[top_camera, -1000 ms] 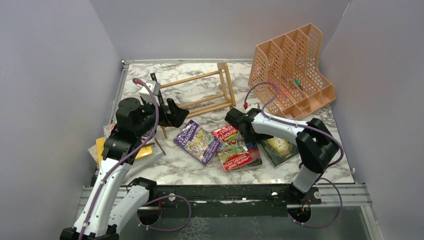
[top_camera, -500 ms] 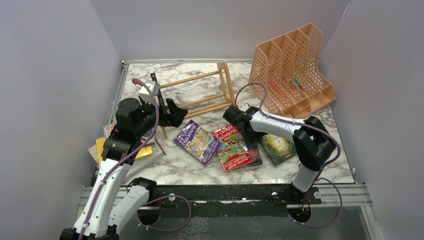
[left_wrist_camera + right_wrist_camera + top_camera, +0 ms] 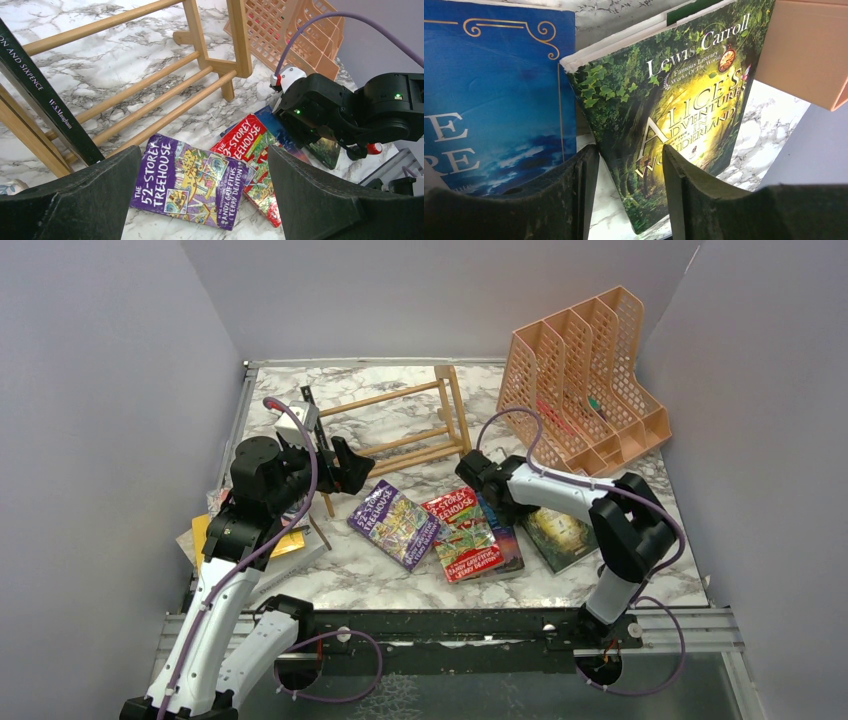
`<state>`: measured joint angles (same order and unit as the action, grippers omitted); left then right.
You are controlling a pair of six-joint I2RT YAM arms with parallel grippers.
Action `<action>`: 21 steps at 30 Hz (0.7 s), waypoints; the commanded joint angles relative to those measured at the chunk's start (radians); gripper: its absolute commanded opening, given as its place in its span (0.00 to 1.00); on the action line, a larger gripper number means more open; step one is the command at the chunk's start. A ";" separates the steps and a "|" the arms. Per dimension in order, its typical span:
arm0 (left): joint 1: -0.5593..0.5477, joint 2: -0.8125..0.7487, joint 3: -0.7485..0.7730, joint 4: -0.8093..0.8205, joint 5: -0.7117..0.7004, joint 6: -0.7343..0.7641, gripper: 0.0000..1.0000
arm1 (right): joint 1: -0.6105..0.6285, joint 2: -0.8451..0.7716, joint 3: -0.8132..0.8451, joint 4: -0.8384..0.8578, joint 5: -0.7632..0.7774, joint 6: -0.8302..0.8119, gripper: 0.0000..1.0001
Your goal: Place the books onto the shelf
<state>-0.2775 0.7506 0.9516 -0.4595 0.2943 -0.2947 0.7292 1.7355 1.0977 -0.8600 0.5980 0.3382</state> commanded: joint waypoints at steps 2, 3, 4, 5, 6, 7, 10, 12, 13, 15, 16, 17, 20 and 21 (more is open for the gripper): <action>-0.006 -0.016 0.010 -0.010 -0.026 0.000 0.96 | -0.005 0.005 -0.016 0.077 0.015 -0.027 0.59; -0.006 -0.015 0.009 -0.009 -0.026 0.000 0.96 | -0.005 0.008 -0.019 0.081 0.008 -0.030 0.62; -0.006 -0.015 0.009 -0.008 -0.026 -0.001 0.96 | -0.004 0.016 -0.020 0.084 0.006 -0.033 0.66; -0.006 -0.013 0.009 -0.008 -0.026 -0.001 0.96 | -0.004 0.026 -0.021 0.085 0.005 -0.038 0.69; -0.006 -0.014 0.009 -0.009 -0.026 -0.001 0.96 | -0.004 0.037 -0.021 0.087 0.005 -0.041 0.70; -0.006 -0.012 0.009 -0.007 -0.027 -0.001 0.96 | -0.005 0.049 -0.020 0.089 0.005 -0.046 0.71; -0.006 -0.009 0.009 -0.008 -0.030 0.000 0.96 | -0.003 0.077 -0.017 0.108 0.007 -0.062 0.72; -0.006 -0.006 0.009 -0.008 -0.032 0.000 0.96 | -0.004 0.087 -0.019 0.131 0.022 -0.070 0.71; -0.006 -0.005 0.007 -0.008 -0.033 0.000 0.96 | -0.003 0.093 -0.020 0.143 0.029 -0.079 0.71; -0.006 -0.001 0.007 -0.006 -0.034 0.000 0.96 | -0.002 0.105 -0.021 0.163 0.047 -0.090 0.71; -0.006 0.001 0.007 -0.004 -0.034 0.000 0.96 | -0.001 0.110 -0.021 0.169 0.057 -0.098 0.70; -0.006 0.001 0.007 -0.004 -0.034 0.000 0.96 | 0.003 0.115 -0.021 0.178 0.070 -0.103 0.68; -0.006 0.002 0.007 -0.004 -0.036 0.000 0.96 | 0.022 0.114 -0.015 0.189 0.096 -0.115 0.59; -0.006 0.002 0.007 -0.003 -0.037 -0.001 0.96 | 0.030 0.109 -0.008 0.186 0.098 -0.115 0.53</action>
<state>-0.2775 0.7536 0.9516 -0.4595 0.2790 -0.2951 0.7307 1.8111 1.0866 -0.8158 0.6731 0.2272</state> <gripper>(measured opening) 0.963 0.605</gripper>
